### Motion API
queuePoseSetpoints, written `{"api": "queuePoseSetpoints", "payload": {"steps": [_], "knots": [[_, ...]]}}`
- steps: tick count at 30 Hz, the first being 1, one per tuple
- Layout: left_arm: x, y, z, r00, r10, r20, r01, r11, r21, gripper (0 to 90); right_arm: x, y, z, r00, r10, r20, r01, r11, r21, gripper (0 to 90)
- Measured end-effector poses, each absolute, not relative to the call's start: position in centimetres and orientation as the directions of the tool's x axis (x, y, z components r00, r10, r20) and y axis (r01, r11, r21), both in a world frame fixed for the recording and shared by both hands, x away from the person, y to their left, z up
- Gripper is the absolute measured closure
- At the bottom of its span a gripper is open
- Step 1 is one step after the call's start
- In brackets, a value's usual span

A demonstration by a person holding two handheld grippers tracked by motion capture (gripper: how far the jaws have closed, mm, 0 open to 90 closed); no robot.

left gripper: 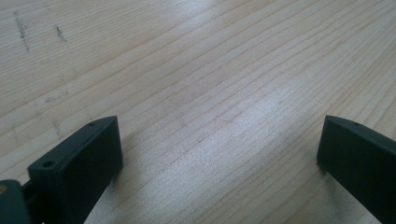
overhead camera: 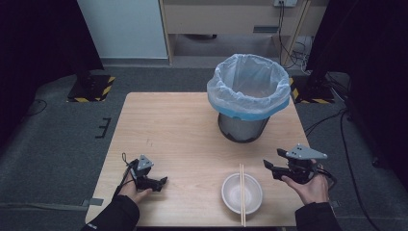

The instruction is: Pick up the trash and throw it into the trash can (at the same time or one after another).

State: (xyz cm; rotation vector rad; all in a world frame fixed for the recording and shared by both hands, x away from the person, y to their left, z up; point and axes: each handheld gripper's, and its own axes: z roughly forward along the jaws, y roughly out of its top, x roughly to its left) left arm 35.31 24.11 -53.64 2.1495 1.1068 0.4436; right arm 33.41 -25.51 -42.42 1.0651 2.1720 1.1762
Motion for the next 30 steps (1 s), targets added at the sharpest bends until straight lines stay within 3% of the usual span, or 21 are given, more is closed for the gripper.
{"api": "queuePoseSetpoints", "payload": {"steps": [18,30], "knots": [[35.3,24.2,-53.6,0.586,0.811,-0.006,0.585,-0.418,0.696,0.0,32.2,-22.3,-43.0,-0.676,0.730,0.101,0.461,0.312,0.831,49.2],[35.3,24.2,-53.6,0.588,0.809,-0.006,0.583,-0.418,0.696,0.0,31.7,-19.8,-45.3,-0.682,0.717,0.147,0.532,0.349,0.771,46.6]]}}
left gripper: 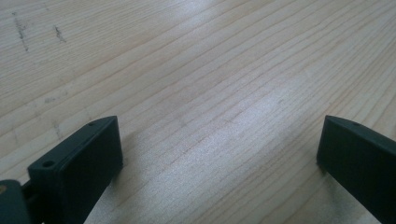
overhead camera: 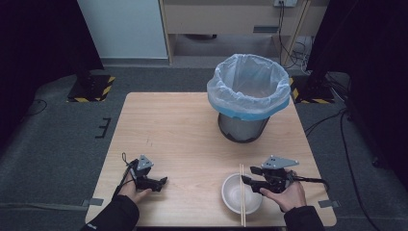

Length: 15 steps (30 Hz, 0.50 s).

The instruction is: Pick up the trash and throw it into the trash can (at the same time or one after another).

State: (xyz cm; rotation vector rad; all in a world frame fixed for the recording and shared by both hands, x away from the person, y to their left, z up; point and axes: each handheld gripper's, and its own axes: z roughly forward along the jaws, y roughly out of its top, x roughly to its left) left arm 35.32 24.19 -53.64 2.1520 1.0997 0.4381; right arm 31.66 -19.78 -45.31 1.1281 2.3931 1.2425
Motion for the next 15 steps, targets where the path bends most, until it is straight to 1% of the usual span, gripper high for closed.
{"api": "queuePoseSetpoints", "payload": {"steps": [2,6,10,15], "knots": [[35.3,24.2,-53.6,0.588,0.809,-0.006,0.583,-0.418,0.696,0.0,31.6,-19.4,-45.7,-0.676,0.722,0.147,0.541,0.352,0.764,43.1],[35.3,24.2,-53.6,0.588,0.809,-0.006,0.583,-0.419,0.696,0.0,31.5,-18.8,-46.6,-0.669,0.731,0.135,0.564,0.382,0.732,41.4],[35.3,24.2,-53.6,0.588,0.809,-0.006,0.583,-0.419,0.696,0.0,31.4,-18.3,-47.0,-0.657,0.737,0.159,0.595,0.377,0.710,45.4],[35.3,24.2,-53.6,0.588,0.809,-0.006,0.583,-0.419,0.696,0.0,31.3,-18.2,-47.3,-0.647,0.745,0.164,0.621,0.390,0.680,47.7]]}}
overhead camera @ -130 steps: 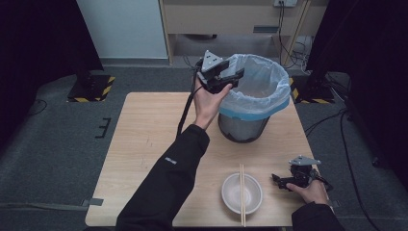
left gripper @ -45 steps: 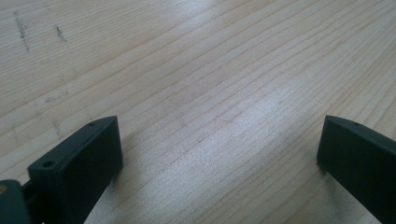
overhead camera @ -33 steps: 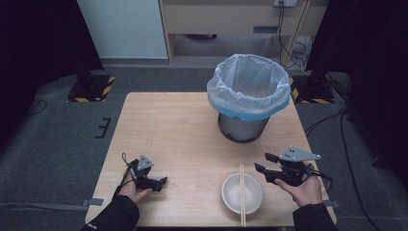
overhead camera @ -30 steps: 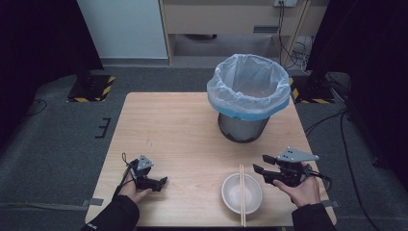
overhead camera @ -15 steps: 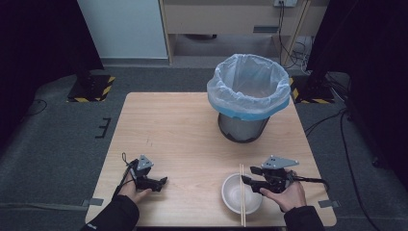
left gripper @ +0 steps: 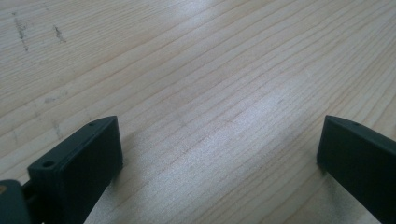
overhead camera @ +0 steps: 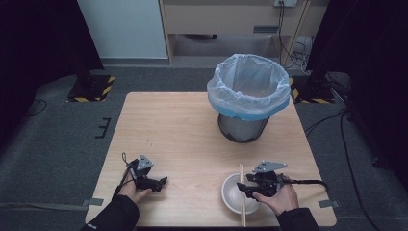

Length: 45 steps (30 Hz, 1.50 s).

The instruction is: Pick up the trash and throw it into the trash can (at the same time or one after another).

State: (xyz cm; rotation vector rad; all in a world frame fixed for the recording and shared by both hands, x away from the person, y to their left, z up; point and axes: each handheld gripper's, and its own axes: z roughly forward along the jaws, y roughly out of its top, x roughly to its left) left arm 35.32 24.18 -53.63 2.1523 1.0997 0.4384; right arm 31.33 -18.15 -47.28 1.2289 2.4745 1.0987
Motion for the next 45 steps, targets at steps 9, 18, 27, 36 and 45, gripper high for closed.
{"api": "queuePoseSetpoints", "payload": {"steps": [9,18,27,36,45], "knots": [[35.3,24.2,-53.6,0.588,0.809,-0.006,0.583,-0.419,0.696,0.0,31.3,-17.6,-48.1,-0.651,0.742,0.160,0.642,0.427,0.637,51.7],[35.3,24.2,-53.6,0.588,0.809,-0.006,0.583,-0.419,0.696,0.0,31.5,-17.8,-48.1,-0.675,0.726,0.132,0.617,0.458,0.640,61.0],[35.3,24.2,-53.6,0.588,0.809,-0.006,0.583,-0.419,0.696,0.0,32.0,-18.5,-48.4,-0.697,0.704,0.138,0.605,0.474,0.640,67.8],[35.3,24.2,-53.6,0.588,0.809,-0.005,0.583,-0.420,0.695,0.0,32.2,-18.7,-48.4,-0.732,0.672,0.107,0.567,0.515,0.643,72.2],[35.3,24.2,-53.6,0.589,0.808,-0.005,0.583,-0.420,0.695,0.0,32.1,-19.5,-47.3,-0.715,0.688,0.125,0.559,0.454,0.694,73.4]]}}
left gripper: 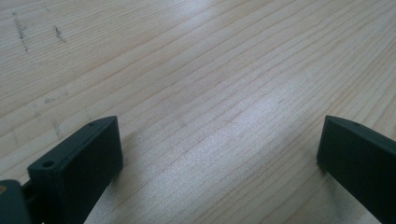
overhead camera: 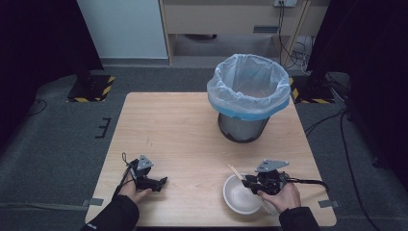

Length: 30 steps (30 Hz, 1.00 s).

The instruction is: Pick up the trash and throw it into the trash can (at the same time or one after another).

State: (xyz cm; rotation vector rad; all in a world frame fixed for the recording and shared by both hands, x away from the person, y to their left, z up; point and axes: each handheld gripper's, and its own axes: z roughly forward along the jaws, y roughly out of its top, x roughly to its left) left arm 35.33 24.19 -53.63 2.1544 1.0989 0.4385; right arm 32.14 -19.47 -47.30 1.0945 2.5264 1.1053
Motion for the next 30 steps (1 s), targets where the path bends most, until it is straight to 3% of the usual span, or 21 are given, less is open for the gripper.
{"api": "queuePoseSetpoints", "payload": {"steps": [9,30], "knots": [[35.3,24.2,-53.6,0.589,0.808,-0.005,0.583,-0.421,0.695,0.0,32.3,-19.7,-47.1,-0.705,0.695,0.139,0.572,0.442,0.691,79.4],[35.3,24.2,-53.6,0.589,0.808,-0.005,0.583,-0.421,0.696,0.0,32.4,-20.0,-48.2,-0.680,0.715,0.165,0.629,0.453,0.631,82.6]]}}
